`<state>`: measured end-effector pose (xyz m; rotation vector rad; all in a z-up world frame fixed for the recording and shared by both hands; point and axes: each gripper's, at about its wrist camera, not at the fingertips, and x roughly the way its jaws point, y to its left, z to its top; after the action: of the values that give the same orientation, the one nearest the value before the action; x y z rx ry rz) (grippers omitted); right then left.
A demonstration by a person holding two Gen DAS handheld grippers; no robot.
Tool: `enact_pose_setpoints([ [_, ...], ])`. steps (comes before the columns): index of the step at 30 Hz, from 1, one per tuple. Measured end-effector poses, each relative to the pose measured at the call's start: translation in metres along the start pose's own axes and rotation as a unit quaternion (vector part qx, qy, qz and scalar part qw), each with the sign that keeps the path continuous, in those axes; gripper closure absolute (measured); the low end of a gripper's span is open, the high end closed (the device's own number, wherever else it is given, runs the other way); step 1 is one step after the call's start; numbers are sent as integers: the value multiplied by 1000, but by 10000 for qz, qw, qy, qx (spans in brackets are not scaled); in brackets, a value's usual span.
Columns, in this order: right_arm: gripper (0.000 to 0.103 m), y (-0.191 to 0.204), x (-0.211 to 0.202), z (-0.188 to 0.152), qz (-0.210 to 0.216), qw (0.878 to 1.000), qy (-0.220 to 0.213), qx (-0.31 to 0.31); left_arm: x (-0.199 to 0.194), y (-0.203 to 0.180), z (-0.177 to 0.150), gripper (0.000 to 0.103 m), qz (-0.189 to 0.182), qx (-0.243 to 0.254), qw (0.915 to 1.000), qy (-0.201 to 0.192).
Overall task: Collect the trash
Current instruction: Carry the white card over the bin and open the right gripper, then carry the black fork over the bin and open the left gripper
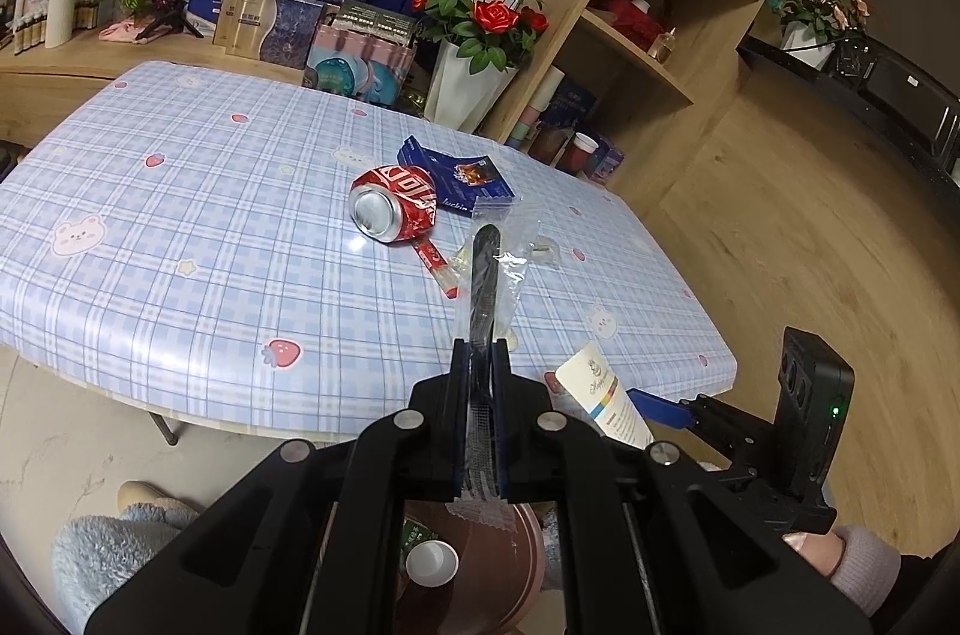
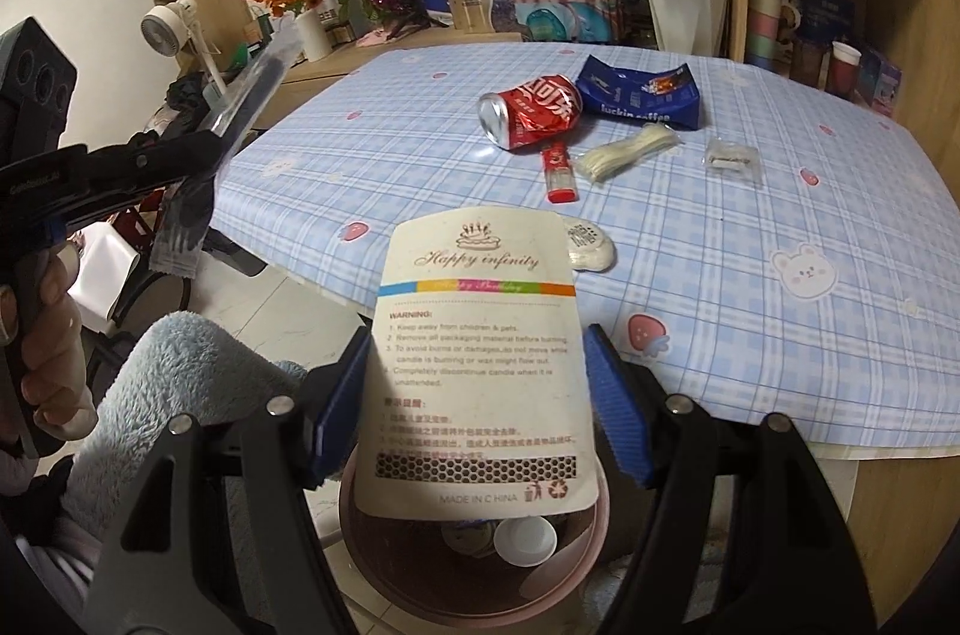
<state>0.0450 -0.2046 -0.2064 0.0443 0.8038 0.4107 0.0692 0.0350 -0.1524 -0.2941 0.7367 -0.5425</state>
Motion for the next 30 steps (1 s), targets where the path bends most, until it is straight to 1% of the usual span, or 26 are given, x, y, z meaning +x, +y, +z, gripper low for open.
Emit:
enact_pose_setpoints([
  [6,33,9,-6,-4,94,9999,-28,-141,-6,-4,-3,95,-23,24,10000,-42],
  [7,31,10,-7,-4,146,9998,-27,-155,-7,-5,-4,95,-25,31,10000,-49],
  [8,22,12,-8,-4,149,9997,-64,-180,-9,-6,-5,95,-29,35,10000,-59],
  [10,16,15,-12,-3,93,9995,-176,-234,-10,-7,-7,95,-43,40,10000,-55],
  [13,10,14,-21,2,-125,9987,-420,-272,-11,-9,-10,95,-59,53,10000,-36],
  [16,7,7,-32,8,-302,9973,-663,-134,-12,-10,-15,95,-90,59,9999,-10],
  [18,6,-2,-41,12,-477,9952,-853,16,-11,-11,-17,95,-120,84,9999,12],
  [20,6,-12,-49,16,-749,9914,-1062,148,-10,-13,-19,95,-149,133,9998,31],
  [22,6,-23,-57,17,-953,9877,-1212,276,-8,-16,-22,95,-241,173,9996,36],
  [25,6,-40,-66,18,-1091,9836,-1352,495,-7,-20,-24,95,-387,222,9990,38],
  [30,6,-60,-72,16,-1235,9793,-1419,750,-5,-27,-26,95,-561,361,9978,41],
])
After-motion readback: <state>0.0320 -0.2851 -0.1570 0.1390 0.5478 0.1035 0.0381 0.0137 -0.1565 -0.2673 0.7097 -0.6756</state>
